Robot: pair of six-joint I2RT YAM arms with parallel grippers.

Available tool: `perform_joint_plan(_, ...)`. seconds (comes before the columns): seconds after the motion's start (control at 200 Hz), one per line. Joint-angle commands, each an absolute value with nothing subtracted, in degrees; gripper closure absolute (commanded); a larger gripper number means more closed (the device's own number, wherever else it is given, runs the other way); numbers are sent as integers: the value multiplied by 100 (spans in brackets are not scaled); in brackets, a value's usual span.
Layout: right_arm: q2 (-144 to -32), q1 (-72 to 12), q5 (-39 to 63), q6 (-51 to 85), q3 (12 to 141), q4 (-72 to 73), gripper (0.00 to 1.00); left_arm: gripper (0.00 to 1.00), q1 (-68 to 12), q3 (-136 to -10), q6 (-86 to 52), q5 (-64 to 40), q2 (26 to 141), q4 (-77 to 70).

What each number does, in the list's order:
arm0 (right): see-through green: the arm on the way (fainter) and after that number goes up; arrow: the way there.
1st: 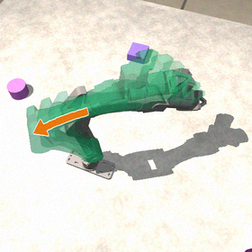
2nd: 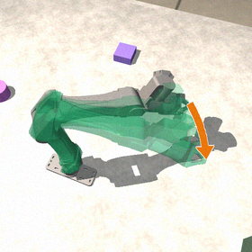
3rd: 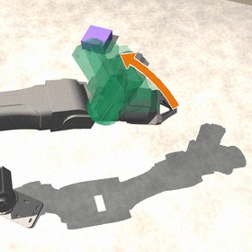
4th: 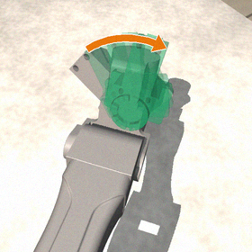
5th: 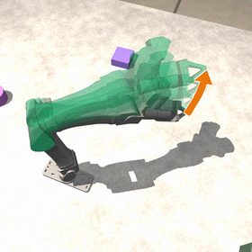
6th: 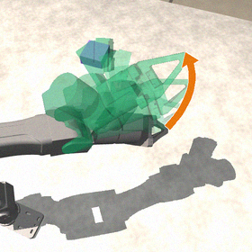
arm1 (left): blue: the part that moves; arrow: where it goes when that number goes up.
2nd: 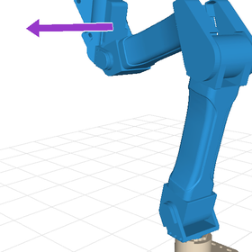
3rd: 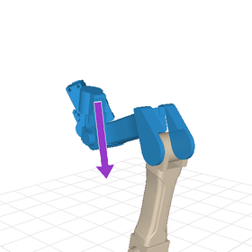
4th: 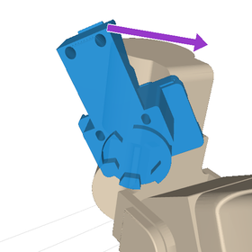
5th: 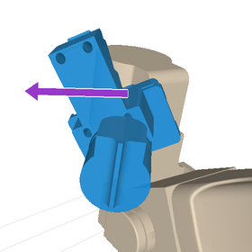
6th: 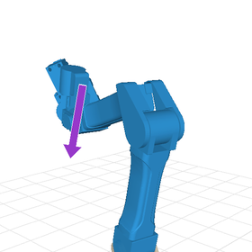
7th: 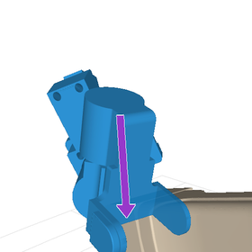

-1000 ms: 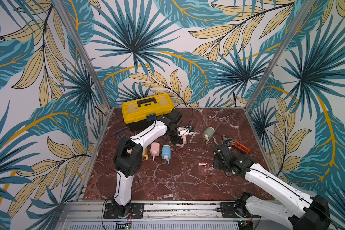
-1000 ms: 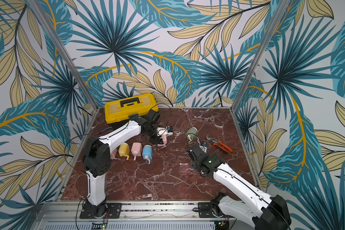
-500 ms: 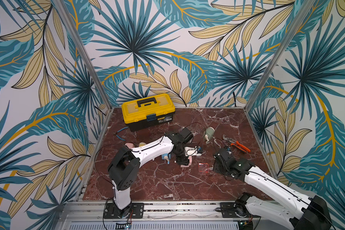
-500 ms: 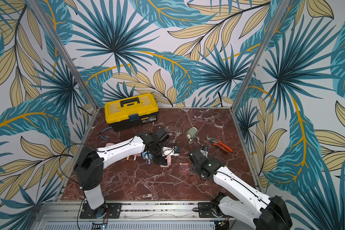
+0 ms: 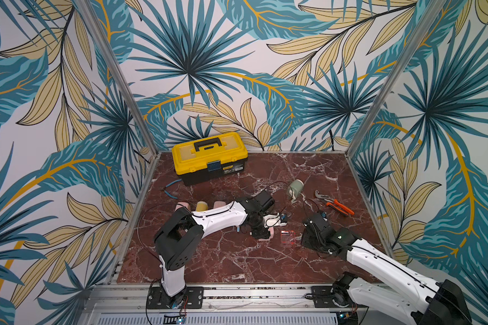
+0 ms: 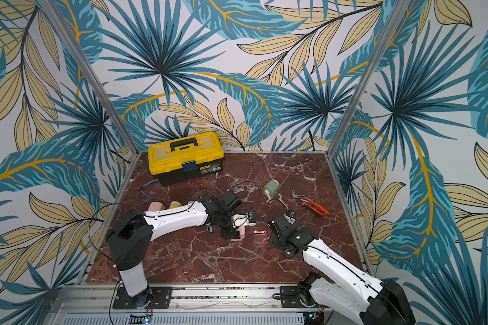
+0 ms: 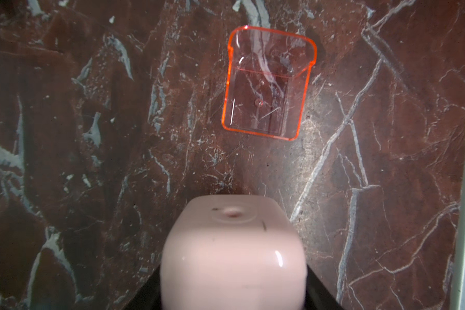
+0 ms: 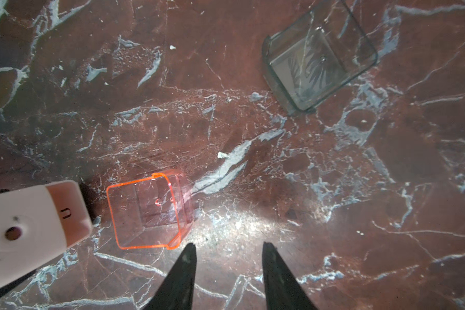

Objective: Put the tray back into the pencil sharpener
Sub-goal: Place the pencil sharpener at the center of the board, then close the container of the pencil sharpener.

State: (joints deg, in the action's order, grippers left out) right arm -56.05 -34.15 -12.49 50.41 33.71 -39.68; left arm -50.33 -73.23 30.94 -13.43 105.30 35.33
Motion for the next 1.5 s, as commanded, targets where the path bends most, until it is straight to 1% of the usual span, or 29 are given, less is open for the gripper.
perform_joint_plan(0.0,-5659,-3363,-952,5052,3242,-3730,57,41,-5120,-7275,3087,-1309,10608,3061)
perform_joint_plan(0.1,-5728,-3323,-810,4995,3234,-3646,57,35,-5133,-7239,3142,-1317,10635,3041)
perform_joint_plan(0.18,-5788,-3289,-715,4944,3234,-3577,57,24,-5133,-7207,3164,-1304,10622,3032)
perform_joint_plan(0.255,-5865,-3239,-613,4892,3243,-3490,57,17,-5125,-7167,3188,-1333,10600,3025)
perform_joint_plan(0.32,-5937,-3193,-538,4839,3264,-3420,56,15,-5100,-7141,3205,-1369,10567,3015)
perform_joint_plan(0.406,-6063,-3123,-433,4727,3311,-3330,56,15,-5030,-7078,3208,-1468,10472,3006)
perform_joint_plan(0.641,-6511,-2938,-196,4460,3429,-3030,54,23,-4692,-6580,3255,-1901,10113,2703)
perform_joint_plan(0.801,-6847,-2833,-84,4309,3573,-2859,55,29,-4674,-6246,3238,-1993,9933,2222)
perform_joint_plan(0.996,-7157,-2802,-62,4158,3700,-2775,60,35,-4668,-6253,3213,-2141,10000,2162)
perform_joint_plan(1.142,-7342,-2803,4,4085,3792,-2821,64,37,-4670,-6245,3250,-2150,10053,2162)
perform_joint_plan(1.492,-7866,-2801,380,4000,4009,-2543,76,49,-4816,-6279,3357,-2245,10219,2162)
